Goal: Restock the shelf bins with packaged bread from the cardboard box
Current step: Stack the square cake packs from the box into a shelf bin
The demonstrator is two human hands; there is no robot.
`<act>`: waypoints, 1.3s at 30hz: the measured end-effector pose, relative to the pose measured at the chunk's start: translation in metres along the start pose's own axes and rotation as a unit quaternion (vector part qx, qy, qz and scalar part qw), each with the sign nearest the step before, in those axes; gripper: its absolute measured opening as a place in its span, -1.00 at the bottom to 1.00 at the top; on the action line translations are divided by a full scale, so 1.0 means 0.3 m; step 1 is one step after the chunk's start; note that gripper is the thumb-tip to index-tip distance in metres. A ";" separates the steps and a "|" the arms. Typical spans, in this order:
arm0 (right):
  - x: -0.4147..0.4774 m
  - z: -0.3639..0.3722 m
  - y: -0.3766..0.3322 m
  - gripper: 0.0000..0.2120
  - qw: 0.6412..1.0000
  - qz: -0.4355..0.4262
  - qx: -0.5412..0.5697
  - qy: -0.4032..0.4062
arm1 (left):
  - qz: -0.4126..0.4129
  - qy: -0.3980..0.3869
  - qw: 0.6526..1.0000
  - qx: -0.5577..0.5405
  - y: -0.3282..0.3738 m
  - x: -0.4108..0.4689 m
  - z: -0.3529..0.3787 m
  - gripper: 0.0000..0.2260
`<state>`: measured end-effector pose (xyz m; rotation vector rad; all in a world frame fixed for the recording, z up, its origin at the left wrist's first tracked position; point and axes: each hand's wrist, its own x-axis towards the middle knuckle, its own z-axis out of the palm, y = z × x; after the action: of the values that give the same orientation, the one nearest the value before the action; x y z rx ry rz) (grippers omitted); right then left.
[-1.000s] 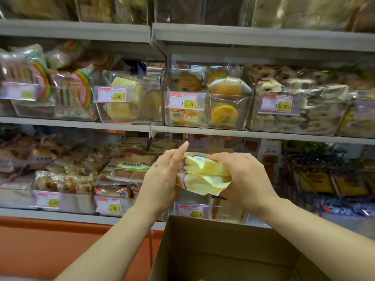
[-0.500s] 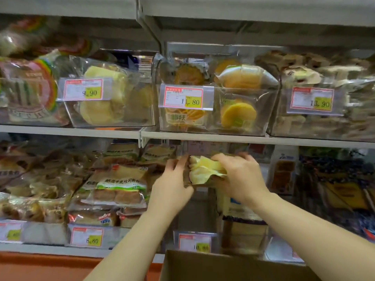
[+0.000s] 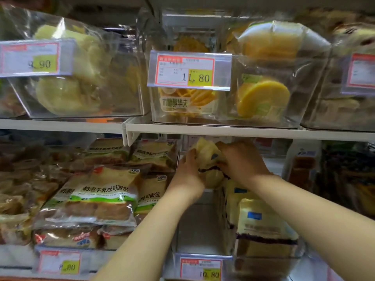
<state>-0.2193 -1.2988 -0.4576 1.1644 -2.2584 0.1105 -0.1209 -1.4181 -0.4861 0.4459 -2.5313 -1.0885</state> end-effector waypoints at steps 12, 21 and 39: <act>0.083 -0.002 -0.116 -0.60 0.997 0.000 -0.020 -0.076 | 0.058 0.087 0.988 0.110 -0.028 -0.190 -0.115 -0.39; -0.110 -0.008 -0.330 -0.72 0.950 0.043 0.080 -0.298 | 0.097 0.102 0.920 0.366 -0.093 -0.318 -0.147 -0.72; -0.021 0.164 -0.275 -0.72 0.963 0.182 0.096 -0.172 | 0.150 0.064 0.937 0.309 -0.151 -0.267 -0.246 -0.78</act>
<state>-0.1761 -1.3610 -0.5170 0.9015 -2.8090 0.2977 -0.0110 -1.4610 -0.4873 0.2533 -2.6639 -0.1313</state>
